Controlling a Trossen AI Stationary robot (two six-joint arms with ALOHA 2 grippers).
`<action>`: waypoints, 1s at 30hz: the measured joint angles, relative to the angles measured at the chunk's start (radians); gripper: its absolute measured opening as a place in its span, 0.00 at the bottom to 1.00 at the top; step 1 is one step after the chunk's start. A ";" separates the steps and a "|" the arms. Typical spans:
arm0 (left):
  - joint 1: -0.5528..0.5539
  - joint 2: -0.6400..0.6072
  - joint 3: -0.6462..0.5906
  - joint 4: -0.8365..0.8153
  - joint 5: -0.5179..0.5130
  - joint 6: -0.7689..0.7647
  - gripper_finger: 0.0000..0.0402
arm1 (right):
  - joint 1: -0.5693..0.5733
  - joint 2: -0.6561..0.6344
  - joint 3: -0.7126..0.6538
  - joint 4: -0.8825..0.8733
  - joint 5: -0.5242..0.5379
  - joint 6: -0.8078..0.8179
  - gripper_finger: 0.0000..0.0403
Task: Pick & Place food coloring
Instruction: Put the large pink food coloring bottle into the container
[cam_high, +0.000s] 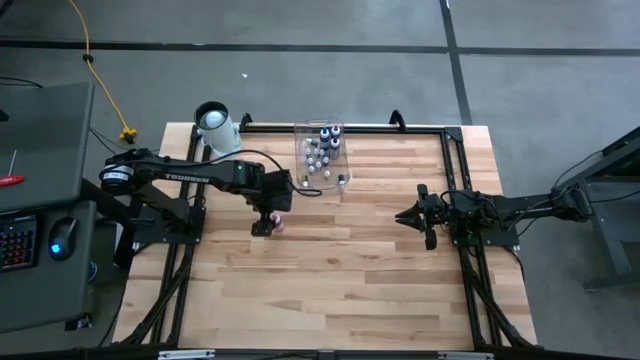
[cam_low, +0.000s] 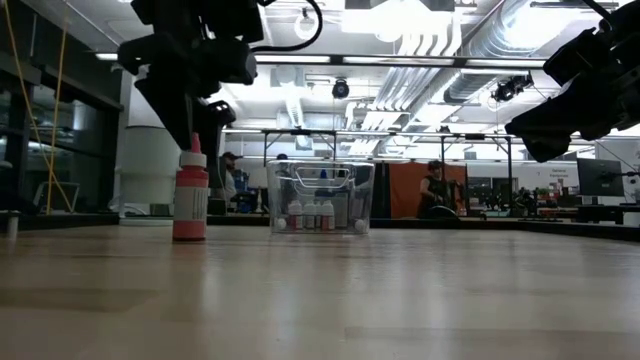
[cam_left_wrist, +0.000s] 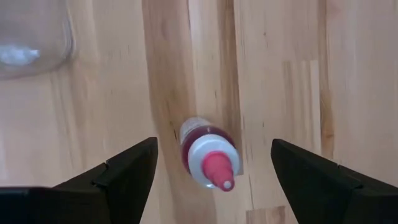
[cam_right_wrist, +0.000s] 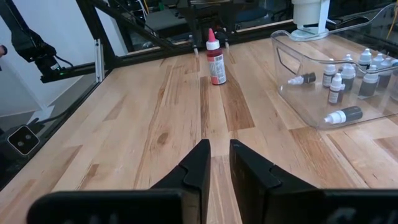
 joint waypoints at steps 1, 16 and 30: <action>0.000 0.000 0.000 0.000 0.004 0.000 0.77 | 0.000 0.000 0.000 0.000 0.000 0.000 0.13; 0.000 0.000 -0.054 0.067 -0.015 -0.003 0.77 | 0.000 0.000 0.000 0.000 0.000 0.000 0.13; 0.000 0.000 -0.054 0.061 -0.015 -0.001 0.48 | 0.000 0.000 0.000 0.000 0.000 0.000 0.13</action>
